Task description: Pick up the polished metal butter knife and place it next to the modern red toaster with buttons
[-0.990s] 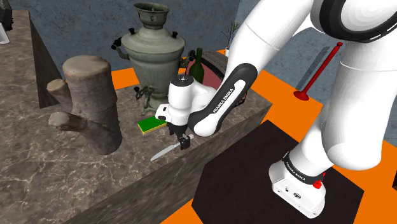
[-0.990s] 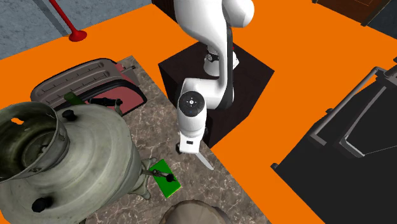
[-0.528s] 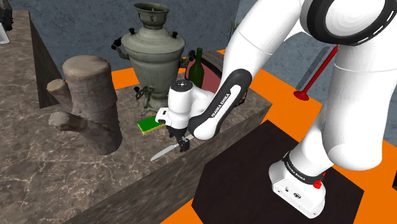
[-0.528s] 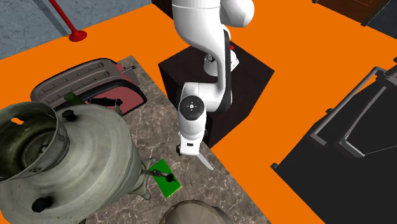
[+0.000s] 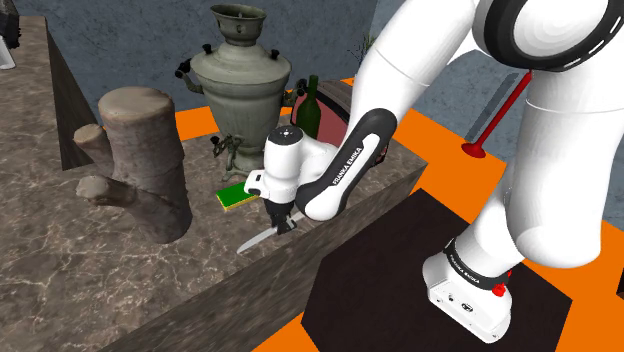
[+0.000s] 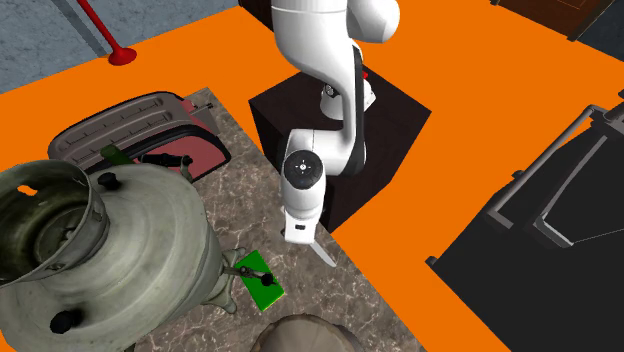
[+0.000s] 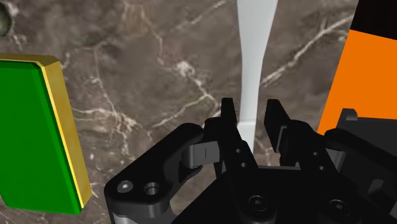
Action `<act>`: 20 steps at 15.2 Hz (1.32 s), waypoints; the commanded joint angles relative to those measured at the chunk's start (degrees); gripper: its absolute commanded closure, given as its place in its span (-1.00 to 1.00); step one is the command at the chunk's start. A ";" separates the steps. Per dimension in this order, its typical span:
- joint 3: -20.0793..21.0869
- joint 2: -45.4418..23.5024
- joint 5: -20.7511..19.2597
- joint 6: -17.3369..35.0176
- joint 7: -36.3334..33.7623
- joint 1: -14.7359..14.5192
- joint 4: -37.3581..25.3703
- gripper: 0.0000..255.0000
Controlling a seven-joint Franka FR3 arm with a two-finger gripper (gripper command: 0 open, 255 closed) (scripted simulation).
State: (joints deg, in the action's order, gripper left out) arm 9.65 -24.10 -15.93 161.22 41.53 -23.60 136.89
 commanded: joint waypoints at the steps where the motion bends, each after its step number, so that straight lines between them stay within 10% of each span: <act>1: -0.18 -0.31 -0.01 0.27 -0.09 0.04 -0.27 1.00; 20: 4.70 11.04 6.55 -8.97 5.03 3.69 1.61 1.00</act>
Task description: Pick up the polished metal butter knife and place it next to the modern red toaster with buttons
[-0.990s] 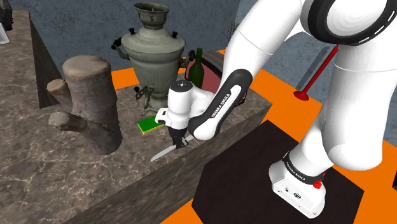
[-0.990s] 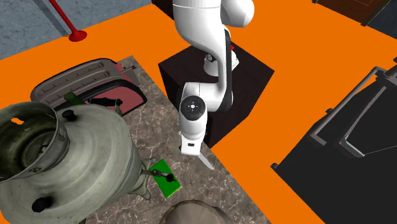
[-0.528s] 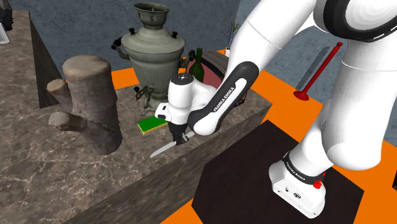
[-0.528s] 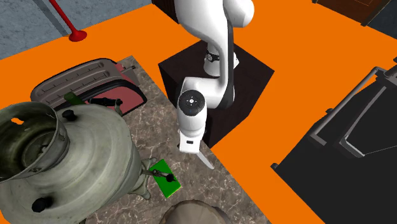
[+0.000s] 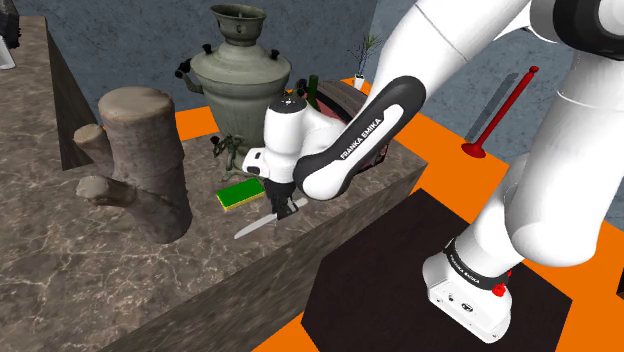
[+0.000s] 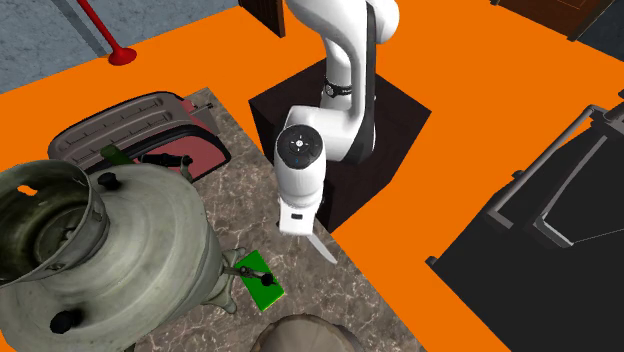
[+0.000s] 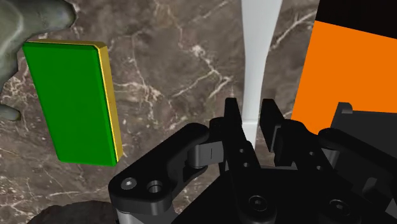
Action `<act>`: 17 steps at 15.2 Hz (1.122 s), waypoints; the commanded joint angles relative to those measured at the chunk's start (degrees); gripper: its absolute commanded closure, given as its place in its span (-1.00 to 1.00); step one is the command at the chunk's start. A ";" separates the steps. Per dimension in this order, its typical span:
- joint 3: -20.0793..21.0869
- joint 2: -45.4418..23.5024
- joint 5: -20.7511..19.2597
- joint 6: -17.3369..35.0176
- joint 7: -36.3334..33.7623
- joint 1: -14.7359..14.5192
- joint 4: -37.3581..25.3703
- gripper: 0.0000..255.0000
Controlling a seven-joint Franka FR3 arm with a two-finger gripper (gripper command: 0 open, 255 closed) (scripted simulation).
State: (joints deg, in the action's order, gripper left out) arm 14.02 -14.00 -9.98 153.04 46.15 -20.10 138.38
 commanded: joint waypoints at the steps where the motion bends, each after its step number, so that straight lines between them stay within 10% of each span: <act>1: 0.57 1.70 1.10 -1.50 0.78 0.36 0.15 1.00; 17: 2.33 12.78 7.65 -13.54 5.64 1.31 -1.39 1.00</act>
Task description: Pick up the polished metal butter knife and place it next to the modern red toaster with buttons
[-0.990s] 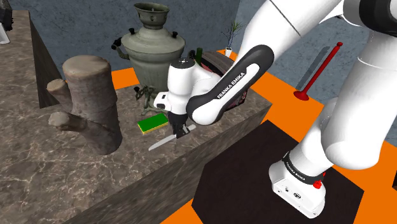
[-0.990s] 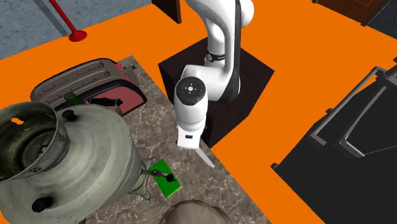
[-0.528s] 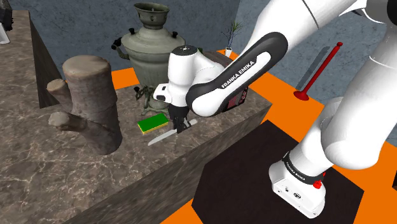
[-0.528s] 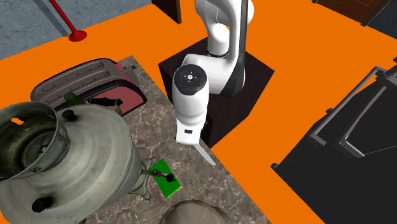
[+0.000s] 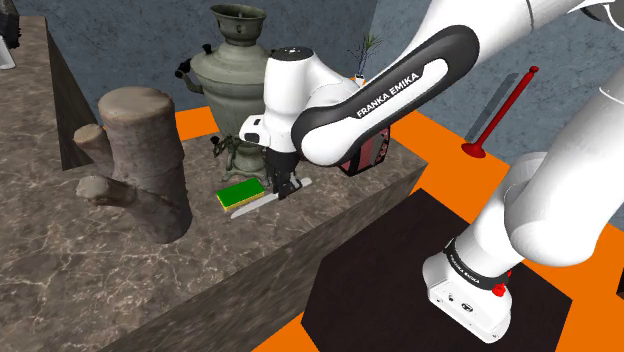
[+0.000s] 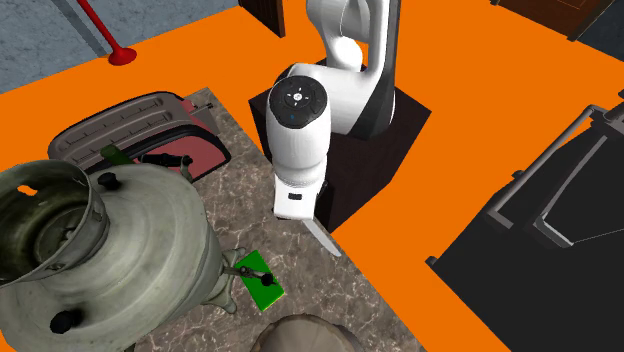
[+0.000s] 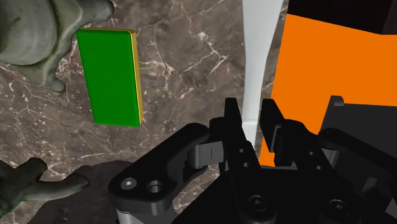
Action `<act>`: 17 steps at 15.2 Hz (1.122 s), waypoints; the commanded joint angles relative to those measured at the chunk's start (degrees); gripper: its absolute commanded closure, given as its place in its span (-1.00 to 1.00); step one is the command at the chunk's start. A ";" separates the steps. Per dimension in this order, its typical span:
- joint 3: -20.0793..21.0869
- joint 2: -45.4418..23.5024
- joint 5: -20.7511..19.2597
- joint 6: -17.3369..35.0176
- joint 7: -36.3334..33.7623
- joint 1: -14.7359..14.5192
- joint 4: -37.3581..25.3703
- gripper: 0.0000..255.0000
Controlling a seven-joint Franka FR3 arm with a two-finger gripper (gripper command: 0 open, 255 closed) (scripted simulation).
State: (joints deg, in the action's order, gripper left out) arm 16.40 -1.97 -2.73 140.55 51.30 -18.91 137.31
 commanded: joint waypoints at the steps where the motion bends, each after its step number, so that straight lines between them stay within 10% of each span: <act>1: -0.03 1.35 0.69 -1.83 0.71 0.12 -0.53 1.00; 17: -0.38 9.18 3.75 -14.50 3.15 0.01 -5.69 1.00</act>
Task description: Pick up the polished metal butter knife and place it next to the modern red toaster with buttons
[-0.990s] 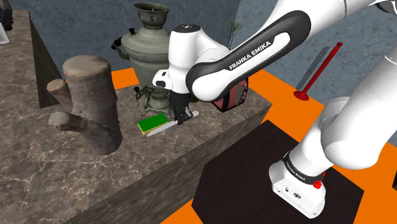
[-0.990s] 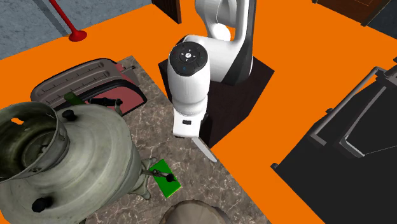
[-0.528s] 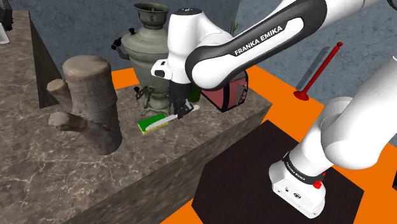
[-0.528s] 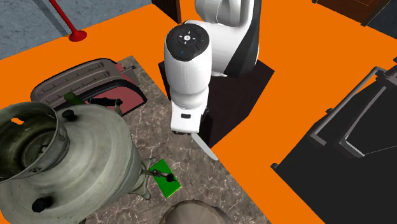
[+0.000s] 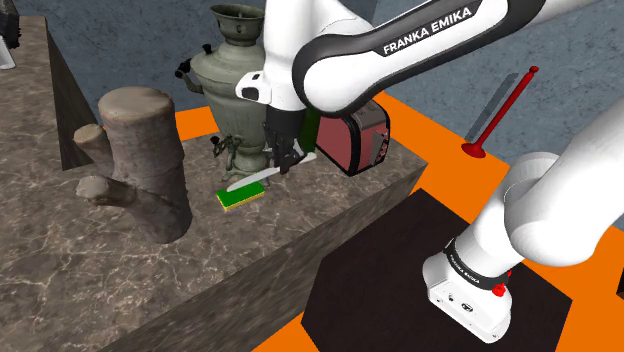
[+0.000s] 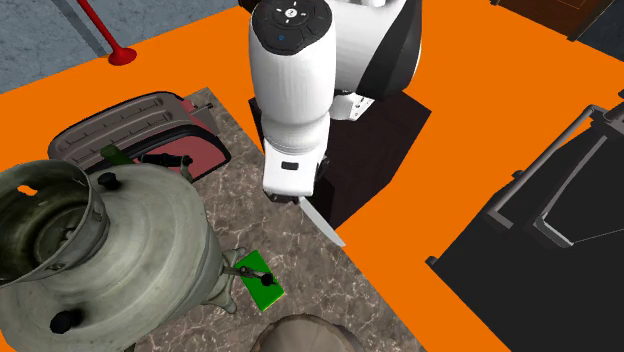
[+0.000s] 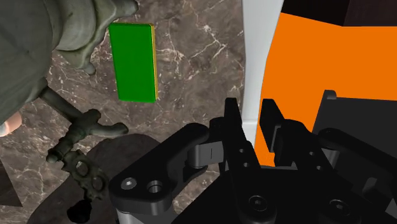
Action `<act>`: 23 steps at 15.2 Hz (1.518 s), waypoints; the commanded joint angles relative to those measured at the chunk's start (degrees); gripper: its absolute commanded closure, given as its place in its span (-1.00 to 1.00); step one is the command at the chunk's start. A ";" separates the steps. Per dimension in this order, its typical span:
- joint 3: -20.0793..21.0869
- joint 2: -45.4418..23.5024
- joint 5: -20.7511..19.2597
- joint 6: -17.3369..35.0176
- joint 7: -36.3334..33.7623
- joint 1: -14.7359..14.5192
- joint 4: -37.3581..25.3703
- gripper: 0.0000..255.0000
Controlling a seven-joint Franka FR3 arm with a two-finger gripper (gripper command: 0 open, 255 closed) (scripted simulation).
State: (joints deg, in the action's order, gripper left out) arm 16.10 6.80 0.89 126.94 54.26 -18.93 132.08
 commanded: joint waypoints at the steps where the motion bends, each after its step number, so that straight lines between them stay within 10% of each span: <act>1: -0.12 0.79 0.24 -1.68 0.28 0.02 -0.89 1.00; 11: -0.54 3.78 1.00 -9.49 1.02 0.02 -5.80 1.00; 23: -11.88 13.40 0.00 -9.30 18.40 6.48 4.04 1.00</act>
State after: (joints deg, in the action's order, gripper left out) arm 5.31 19.69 1.19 117.66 71.00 -13.10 135.63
